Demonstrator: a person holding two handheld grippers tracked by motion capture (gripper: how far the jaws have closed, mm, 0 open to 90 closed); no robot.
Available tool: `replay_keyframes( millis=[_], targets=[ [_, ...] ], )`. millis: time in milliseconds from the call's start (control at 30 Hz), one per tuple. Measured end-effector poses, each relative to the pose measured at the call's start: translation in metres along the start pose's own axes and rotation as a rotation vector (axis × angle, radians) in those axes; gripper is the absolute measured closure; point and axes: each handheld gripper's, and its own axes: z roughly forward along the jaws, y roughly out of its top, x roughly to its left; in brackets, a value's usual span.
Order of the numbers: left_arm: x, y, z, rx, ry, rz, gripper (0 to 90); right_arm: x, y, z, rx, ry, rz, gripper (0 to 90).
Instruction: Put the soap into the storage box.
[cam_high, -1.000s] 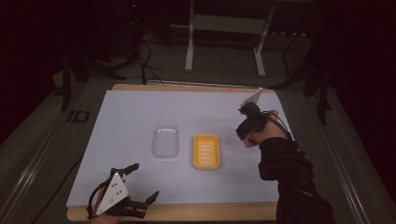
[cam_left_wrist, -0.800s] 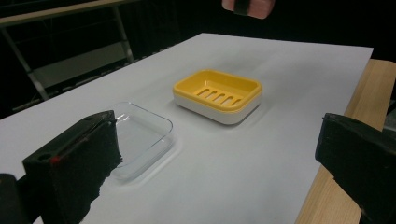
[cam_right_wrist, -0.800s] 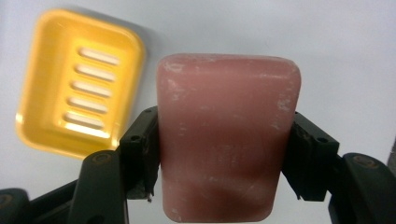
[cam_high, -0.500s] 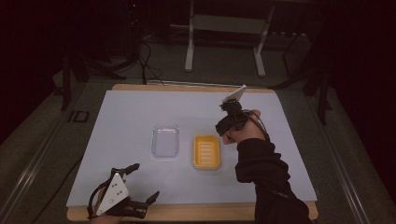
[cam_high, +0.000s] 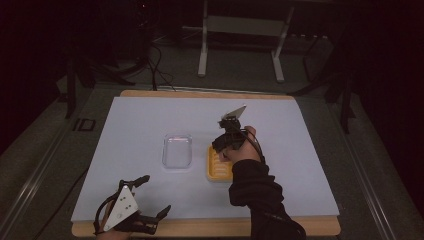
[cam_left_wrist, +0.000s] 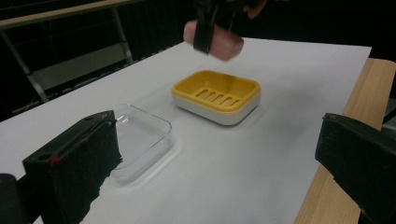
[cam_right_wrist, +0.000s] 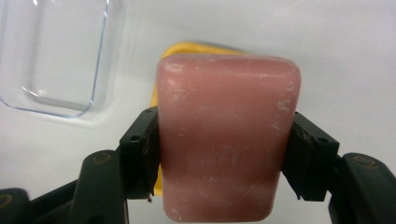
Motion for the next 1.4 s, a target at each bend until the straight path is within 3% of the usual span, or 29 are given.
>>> replay_keyframes(
  millis=[233, 400, 867, 1100, 1167, 1400],
  targets=[
    [0.0, 0.0, 0.0, -0.001, -0.003, 0.003, 0.3, 0.004, -0.009, 0.029, 0.038, 0.003, 0.022, 37.0],
    [0.0, 0.0, 0.0, 0.0, -0.005, 0.004, 0.3, 0.01, -0.012, 0.039, 0.038, 0.026, 0.045, 37.0],
    [-0.001, 0.001, -0.001, -0.005, -0.011, 0.006, 0.3, 0.013, -0.017, 0.064, 0.043, -0.022, 0.08, 37.0],
    [-0.002, 0.001, 0.0, -0.003, -0.012, 0.007, 0.3, 0.011, -0.017, 0.068, 0.045, -0.017, 0.093, 35.8],
    [-0.002, 0.001, 0.0, -0.003, -0.012, 0.007, 0.3, 0.012, -0.016, 0.066, 0.046, -0.025, 0.074, 34.2],
    [-0.002, 0.001, 0.0, -0.003, -0.016, 0.007, 0.3, 0.009, -0.008, 0.047, -0.006, 0.023, 0.017, 26.8]
  ],
)
